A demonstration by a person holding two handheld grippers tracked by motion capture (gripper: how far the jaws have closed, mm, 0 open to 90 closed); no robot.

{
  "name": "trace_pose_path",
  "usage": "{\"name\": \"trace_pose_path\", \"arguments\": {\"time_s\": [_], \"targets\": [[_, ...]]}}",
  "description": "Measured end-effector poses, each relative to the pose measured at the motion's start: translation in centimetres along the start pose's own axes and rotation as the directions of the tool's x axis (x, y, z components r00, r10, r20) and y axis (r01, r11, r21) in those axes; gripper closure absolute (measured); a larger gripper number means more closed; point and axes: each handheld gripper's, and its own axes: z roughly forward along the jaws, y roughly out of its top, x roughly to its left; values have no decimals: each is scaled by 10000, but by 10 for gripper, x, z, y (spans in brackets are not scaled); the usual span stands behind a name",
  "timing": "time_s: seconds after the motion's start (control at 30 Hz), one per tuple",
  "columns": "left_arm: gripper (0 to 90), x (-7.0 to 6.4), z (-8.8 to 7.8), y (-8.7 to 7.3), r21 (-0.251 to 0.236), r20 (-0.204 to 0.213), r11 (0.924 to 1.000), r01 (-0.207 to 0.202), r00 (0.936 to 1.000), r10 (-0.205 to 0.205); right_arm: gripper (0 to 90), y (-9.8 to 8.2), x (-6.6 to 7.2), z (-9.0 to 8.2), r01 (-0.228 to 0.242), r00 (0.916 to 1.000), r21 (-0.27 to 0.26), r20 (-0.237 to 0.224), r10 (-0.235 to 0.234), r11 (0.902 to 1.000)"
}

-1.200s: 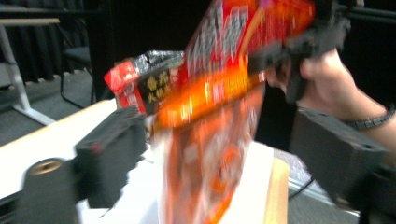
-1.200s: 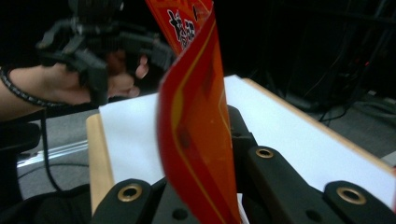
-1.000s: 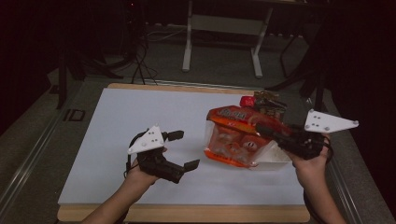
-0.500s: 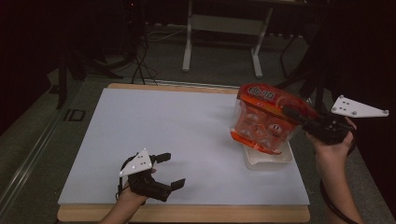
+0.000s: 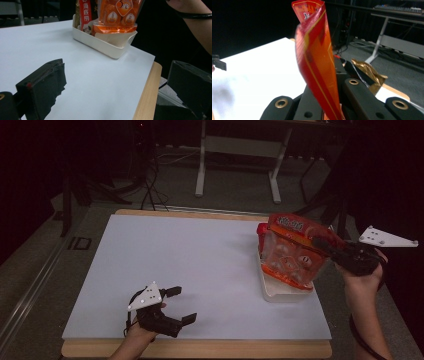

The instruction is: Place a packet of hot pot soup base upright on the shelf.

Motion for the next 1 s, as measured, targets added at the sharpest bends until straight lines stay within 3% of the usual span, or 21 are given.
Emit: {"name": "trace_pose_path", "arguments": {"time_s": [0.4, 0.6, 0.93, 1.0], "targets": [[18, 4, 2, -5, 152, -96, 9999, 53, 9999, -51, 900, -24, -4, 12, -407, 9991, 641, 179, 396, 9971], [18, 5, 4, -9, 326, -96, 9994, 130, 9999, -127, 900, -36, -10, 7, -680, 9975, 458, 214, 671, 9966], [18, 7, 6, -11, 398, -159, 9990, 200, 9997, -193, 900, -53, -12, 10, -799, 9966, 887, 279, 777, 9928], [18, 8, 6, -12, 426, -171, 9989, 176, 9997, -169, 900, -63, -14, 15, -845, 9962, 1215, 328, 811, 9890]]}}
